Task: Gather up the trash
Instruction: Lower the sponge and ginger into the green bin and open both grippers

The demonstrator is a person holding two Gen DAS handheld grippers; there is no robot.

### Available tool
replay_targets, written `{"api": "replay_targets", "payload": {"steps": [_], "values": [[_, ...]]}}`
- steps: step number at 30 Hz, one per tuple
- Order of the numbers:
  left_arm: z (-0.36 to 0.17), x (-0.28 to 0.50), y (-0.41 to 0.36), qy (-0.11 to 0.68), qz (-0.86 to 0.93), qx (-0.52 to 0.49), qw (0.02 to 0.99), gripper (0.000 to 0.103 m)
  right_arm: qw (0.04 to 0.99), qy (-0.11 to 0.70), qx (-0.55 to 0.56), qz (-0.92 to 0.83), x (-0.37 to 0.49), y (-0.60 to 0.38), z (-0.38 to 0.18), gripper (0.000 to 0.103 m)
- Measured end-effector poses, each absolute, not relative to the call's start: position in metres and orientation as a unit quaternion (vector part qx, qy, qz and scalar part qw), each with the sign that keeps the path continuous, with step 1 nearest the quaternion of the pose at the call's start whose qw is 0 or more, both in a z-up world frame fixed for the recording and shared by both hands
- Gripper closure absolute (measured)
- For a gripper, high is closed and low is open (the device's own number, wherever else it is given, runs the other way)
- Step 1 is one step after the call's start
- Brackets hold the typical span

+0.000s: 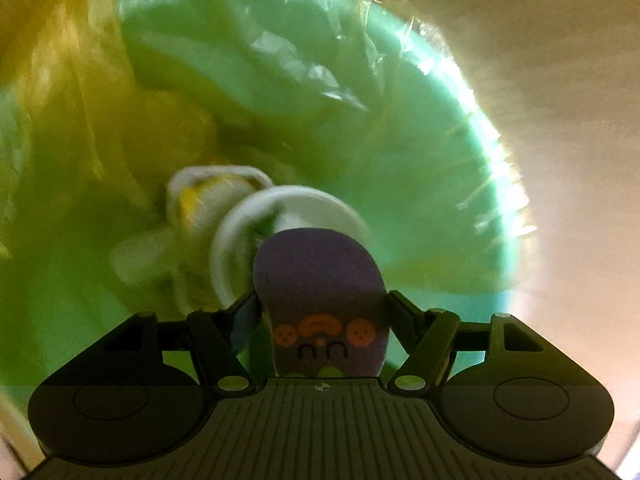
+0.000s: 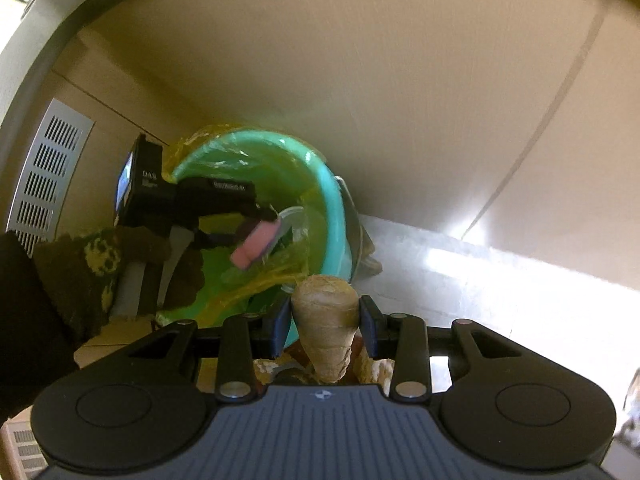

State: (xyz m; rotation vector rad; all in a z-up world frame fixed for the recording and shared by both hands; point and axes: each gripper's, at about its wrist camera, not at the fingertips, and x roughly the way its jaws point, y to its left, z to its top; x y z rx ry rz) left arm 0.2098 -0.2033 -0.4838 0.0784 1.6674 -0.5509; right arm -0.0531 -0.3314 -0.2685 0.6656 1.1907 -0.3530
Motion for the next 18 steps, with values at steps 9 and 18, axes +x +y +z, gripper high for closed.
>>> {"api": "replay_targets", "payload": {"steps": [9, 18], "values": [[-0.465, 0.165, -0.198, 0.565, -0.413, 0.091, 0.709, 0.029, 0.789, 0.537, 0.271, -0.126, 0.024, -0.335, -0.305, 0.067], [-0.484, 0.142, -0.199, 0.537, -0.465, 0.141, 0.69, 0.029, 0.762, 0.561, 0.315, -0.079, 0.092, -0.33, -0.354, 0.066]]}}
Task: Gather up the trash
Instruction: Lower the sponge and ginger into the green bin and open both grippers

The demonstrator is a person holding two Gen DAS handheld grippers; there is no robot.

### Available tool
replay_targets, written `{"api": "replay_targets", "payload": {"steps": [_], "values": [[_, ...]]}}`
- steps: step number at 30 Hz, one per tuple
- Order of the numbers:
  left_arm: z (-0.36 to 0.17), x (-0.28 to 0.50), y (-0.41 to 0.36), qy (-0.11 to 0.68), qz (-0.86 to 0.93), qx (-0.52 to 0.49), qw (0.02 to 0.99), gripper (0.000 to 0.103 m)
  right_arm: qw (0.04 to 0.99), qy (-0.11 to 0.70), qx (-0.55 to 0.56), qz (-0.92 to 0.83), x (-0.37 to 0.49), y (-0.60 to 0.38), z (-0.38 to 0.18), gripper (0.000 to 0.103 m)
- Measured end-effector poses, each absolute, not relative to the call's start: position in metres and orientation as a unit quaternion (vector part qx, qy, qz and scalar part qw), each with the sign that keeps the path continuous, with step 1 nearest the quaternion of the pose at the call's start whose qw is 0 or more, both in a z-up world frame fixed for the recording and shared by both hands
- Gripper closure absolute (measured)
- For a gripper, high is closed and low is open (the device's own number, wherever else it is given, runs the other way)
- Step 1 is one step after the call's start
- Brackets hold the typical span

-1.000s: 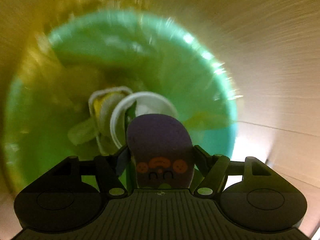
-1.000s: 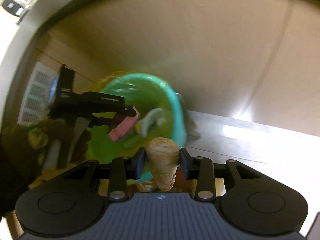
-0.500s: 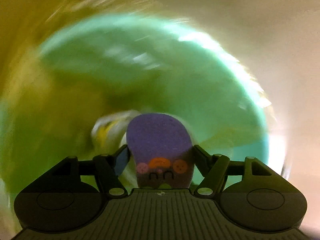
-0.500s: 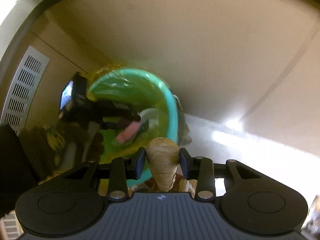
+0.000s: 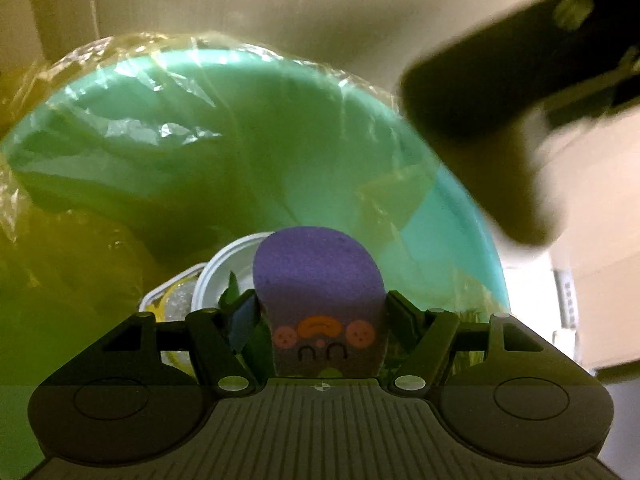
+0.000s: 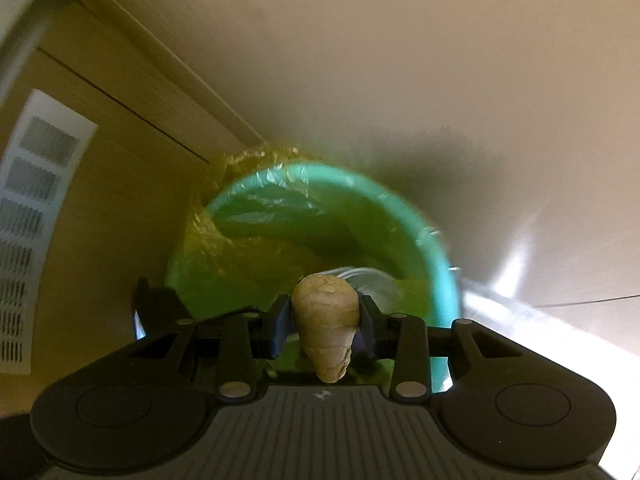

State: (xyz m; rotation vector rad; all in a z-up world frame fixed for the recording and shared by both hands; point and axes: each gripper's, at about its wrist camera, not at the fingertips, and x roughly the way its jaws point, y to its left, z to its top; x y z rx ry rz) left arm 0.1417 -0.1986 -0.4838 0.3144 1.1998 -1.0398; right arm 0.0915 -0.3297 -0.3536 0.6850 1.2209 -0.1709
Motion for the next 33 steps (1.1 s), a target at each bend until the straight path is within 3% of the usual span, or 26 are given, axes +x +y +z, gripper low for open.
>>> {"api": "replay_targets", "payload": {"steps": [4, 7, 17, 24, 31, 33], "values": [[-0.484, 0.15, -0.188, 0.531, -0.457, 0.132, 0.701, 0.028, 0.749, 0.566, 0.332, -0.09, 0.095, -0.329, -0.36, 0.064], [-0.486, 0.154, -0.185, 0.539, -0.458, 0.13, 0.695, 0.033, 0.768, 0.557, 0.296, -0.107, 0.086, -0.328, -0.343, 0.051], [-0.439, 0.172, -0.156, 0.585, -0.399, 0.071, 0.703, 0.033, 0.77, 0.539, 0.307, -0.148, 0.068, -0.338, -0.32, 0.051], [-0.312, 0.157, -0.091, 0.547, -0.324, -0.04, 0.771, 0.033, 0.794, 0.508, 0.3, -0.149, 0.048, -0.333, -0.265, 0.051], [-0.133, 0.112, -0.016, 0.391, -0.244, -0.1, 0.882, 0.033, 0.867, 0.427, 0.241, -0.085, 0.042, -0.309, -0.179, 0.05], [-0.093, 0.098, 0.004, 0.349, -0.206, -0.104, 0.908, 0.033, 0.889, 0.401, 0.212, -0.059, 0.048, -0.296, -0.153, 0.044]]}}
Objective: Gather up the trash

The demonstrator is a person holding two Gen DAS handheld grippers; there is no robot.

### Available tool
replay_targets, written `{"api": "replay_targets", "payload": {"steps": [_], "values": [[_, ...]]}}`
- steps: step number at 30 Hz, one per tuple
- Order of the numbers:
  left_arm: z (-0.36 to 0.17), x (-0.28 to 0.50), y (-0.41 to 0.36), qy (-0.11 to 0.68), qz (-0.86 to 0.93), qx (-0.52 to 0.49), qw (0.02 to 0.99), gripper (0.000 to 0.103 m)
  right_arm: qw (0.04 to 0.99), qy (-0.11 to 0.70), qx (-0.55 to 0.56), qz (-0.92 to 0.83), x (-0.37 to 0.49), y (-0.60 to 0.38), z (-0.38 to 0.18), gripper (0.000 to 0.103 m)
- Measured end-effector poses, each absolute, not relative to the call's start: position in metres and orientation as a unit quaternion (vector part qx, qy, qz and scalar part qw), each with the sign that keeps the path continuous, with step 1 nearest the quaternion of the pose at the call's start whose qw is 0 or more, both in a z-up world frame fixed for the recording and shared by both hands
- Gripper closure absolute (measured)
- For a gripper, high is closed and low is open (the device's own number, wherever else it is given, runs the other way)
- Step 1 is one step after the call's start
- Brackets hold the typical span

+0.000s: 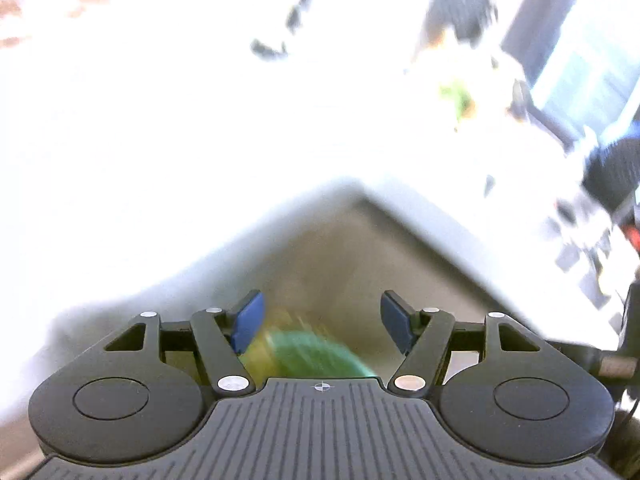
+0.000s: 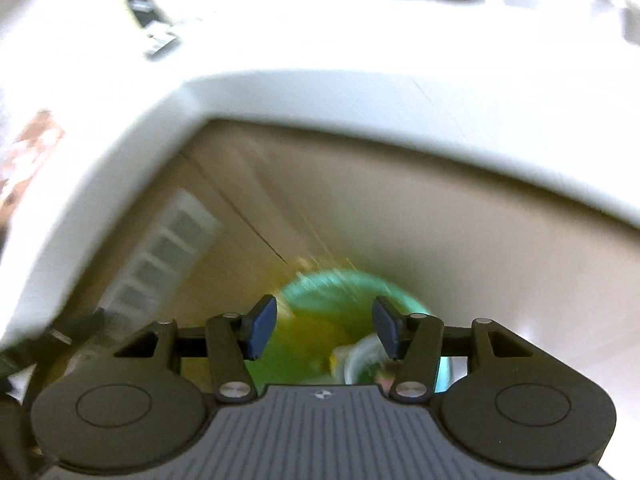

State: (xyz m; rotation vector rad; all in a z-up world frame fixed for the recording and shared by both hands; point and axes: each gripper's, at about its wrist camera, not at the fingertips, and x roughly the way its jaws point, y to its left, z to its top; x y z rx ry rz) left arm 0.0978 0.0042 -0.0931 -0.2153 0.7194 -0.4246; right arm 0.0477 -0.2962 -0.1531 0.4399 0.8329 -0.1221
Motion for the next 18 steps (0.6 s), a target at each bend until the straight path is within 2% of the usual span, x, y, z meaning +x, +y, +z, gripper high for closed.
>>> {"api": "replay_targets", "payload": {"steps": [3, 8, 10, 14, 18], "values": [[-0.05, 0.079, 0.025, 0.31, -0.156, -0.098, 0.933, 0.033, 0.915, 0.357, 0.186, -0.012, 0.059, -0.275, -0.115, 0.042], [-0.012, 0.053, 0.039, 0.273, -0.098, -0.086, 0.953, 0.033, 0.946, 0.283, 0.139, 0.071, 0.069, -0.233, -0.059, 0.035], [-0.006, 0.046, 0.035, 0.275, -0.079, -0.083, 0.955, 0.033, 0.955, 0.258, 0.108, 0.096, 0.069, -0.214, -0.045, 0.033], [-0.007, 0.043, 0.037, 0.276, -0.061, -0.093, 0.955, 0.033, 0.959, 0.231, 0.094, 0.135, 0.061, -0.193, -0.021, 0.018], [-0.013, 0.043, 0.045, 0.289, -0.06, -0.096, 0.951, 0.033, 0.96, 0.228, 0.074, 0.144, 0.058, -0.184, -0.02, 0.015]]}}
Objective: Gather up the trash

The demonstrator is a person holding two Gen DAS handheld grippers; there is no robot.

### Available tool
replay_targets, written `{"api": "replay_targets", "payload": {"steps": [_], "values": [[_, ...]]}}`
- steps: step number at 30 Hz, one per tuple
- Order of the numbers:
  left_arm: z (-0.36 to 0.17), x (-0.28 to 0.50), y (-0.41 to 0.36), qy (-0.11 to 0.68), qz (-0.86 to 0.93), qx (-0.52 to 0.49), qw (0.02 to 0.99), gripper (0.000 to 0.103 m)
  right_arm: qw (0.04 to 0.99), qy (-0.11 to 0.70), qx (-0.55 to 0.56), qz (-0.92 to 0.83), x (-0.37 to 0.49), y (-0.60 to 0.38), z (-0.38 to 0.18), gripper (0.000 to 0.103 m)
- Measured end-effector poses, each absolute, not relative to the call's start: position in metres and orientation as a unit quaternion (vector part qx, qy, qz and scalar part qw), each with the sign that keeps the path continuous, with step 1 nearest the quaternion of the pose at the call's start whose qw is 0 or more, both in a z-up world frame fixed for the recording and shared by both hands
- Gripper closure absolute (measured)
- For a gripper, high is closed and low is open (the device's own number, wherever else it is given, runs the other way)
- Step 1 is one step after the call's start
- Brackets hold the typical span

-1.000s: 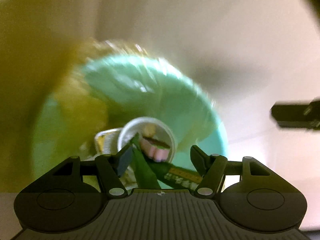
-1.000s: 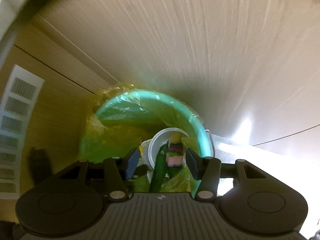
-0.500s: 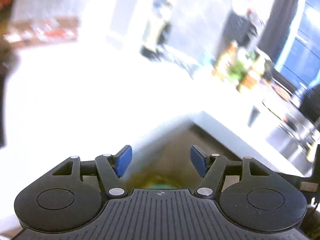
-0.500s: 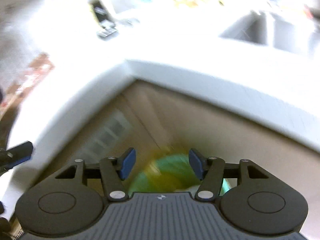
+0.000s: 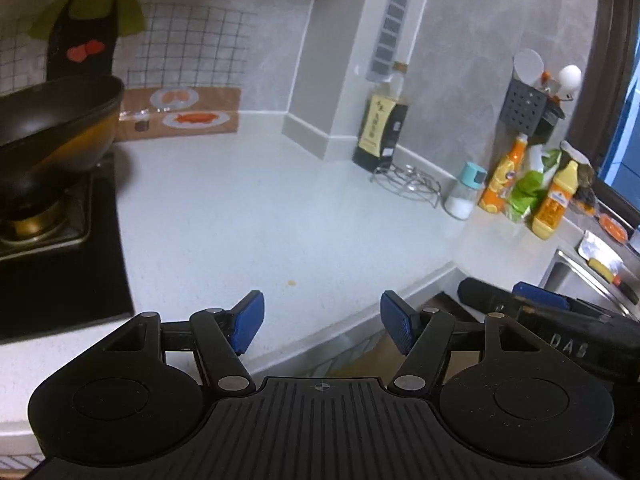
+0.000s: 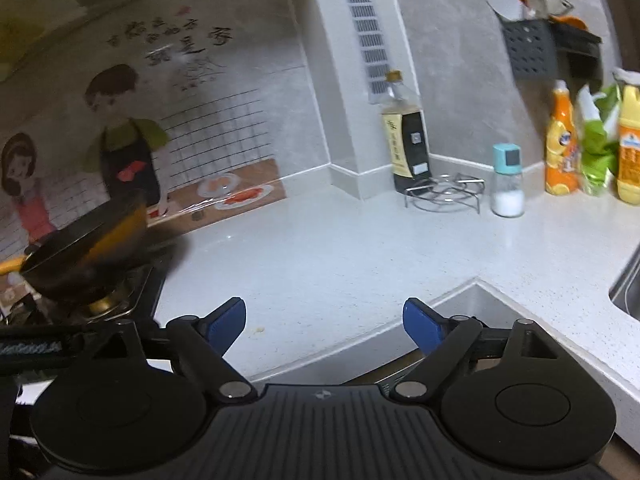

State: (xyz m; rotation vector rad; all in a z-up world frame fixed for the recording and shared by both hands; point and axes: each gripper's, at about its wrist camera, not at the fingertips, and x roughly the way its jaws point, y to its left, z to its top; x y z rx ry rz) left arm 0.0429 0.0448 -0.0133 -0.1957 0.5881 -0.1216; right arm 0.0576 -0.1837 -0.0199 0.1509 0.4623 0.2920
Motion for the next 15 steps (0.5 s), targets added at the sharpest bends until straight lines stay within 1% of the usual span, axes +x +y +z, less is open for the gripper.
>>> {"api": "replay_targets", "payload": {"steps": [7, 15], "values": [[-0.02, 0.042, 0.034, 0.301, -0.078, -0.093, 0.946, 0.033, 0.956, 0.264, 0.035, 0.126, 0.051, -0.176, -0.023, 0.015], [-0.021, 0.032, 0.025, 0.296, -0.085, -0.075, 0.948, 0.033, 0.958, 0.263, 0.027, 0.115, 0.046, -0.178, -0.023, 0.015]]}}
